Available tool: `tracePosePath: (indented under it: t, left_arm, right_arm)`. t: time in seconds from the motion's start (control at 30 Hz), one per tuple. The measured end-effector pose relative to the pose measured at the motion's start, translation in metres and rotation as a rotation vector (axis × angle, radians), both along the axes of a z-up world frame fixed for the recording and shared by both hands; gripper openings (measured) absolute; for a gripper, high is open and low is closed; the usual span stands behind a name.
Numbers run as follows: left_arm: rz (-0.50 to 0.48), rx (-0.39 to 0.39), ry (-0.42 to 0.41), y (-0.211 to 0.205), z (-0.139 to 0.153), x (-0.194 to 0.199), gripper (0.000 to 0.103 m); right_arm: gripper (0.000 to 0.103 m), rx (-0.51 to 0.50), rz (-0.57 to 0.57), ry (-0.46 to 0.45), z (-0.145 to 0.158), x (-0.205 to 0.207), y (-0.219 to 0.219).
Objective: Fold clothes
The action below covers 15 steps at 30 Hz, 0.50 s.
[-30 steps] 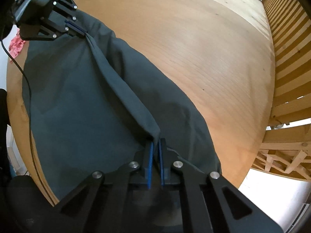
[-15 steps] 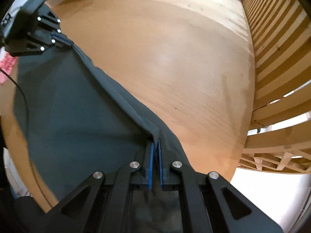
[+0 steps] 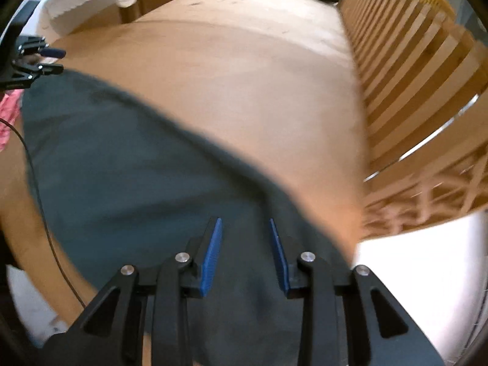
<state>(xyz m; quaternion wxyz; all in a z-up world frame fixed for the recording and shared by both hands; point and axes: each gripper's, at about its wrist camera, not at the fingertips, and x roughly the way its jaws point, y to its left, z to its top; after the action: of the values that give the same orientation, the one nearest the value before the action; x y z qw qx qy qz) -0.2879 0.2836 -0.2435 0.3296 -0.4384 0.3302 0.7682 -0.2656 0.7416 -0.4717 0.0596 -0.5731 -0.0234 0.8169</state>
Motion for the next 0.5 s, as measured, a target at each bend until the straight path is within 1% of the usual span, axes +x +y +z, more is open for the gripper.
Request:
tracePosePath:
  t: [0.03,0.07,0.1,0.17,0.2,0.27,0.3,0.37,0.4,0.43,0.47,0.5]
  left_arm:
    - [0.028,0.002,-0.016,-0.004,-0.008,0.014,0.037]
    - [0.062,-0.011,-0.04,-0.019,-0.016,0.0,0.038]
    - [0.096,-0.026,-0.066,-0.036,-0.025,-0.017,0.038]
    - [0.176,-0.077,-0.101,-0.076,-0.039,-0.018,0.038]
    - [0.215,-0.092,-0.117,-0.124,-0.033,-0.014,0.038]
    - [0.299,-0.105,-0.129,-0.163,-0.043,-0.02,0.038]
    - [0.327,-0.116,-0.128,-0.178,-0.045,-0.012,0.037]
    - [0.382,-0.167,-0.11,-0.198,-0.053,-0.022,0.037]
    - [0.407,-0.184,-0.105,-0.204,-0.05,-0.038,0.034]
    - [0.43,-0.197,-0.096,-0.206,-0.048,-0.041,0.032]
    - [0.407,-0.183,-0.086,-0.199,-0.043,-0.035,0.031]
    - [0.38,-0.167,-0.076,-0.191,-0.038,-0.027,0.031]
  right_arm:
    - [0.032,-0.016,0.005,-0.024,-0.009,0.003,-0.015]
    - [0.032,-0.028,0.011,-0.049,-0.019,0.007,-0.029]
    - [0.032,-0.018,0.02,-0.083,-0.032,0.01,-0.037]
    - [0.032,0.029,0.014,-0.145,-0.057,0.011,-0.043]
    - [0.032,0.04,0.001,-0.161,-0.063,0.01,-0.043]
    - [0.034,0.034,-0.062,-0.172,-0.067,0.01,-0.035]
    - [0.036,0.032,-0.093,-0.179,-0.069,0.01,-0.03]
    - [0.036,0.038,-0.158,-0.197,-0.066,0.012,-0.021]
    - [0.036,0.029,-0.2,-0.164,-0.056,0.02,-0.015]
    - [0.036,0.019,-0.242,-0.131,-0.045,0.028,-0.009]
    - [0.036,0.01,-0.283,-0.097,-0.035,0.037,-0.004]
    - [0.041,0.0,-0.325,-0.064,-0.024,0.045,0.002]
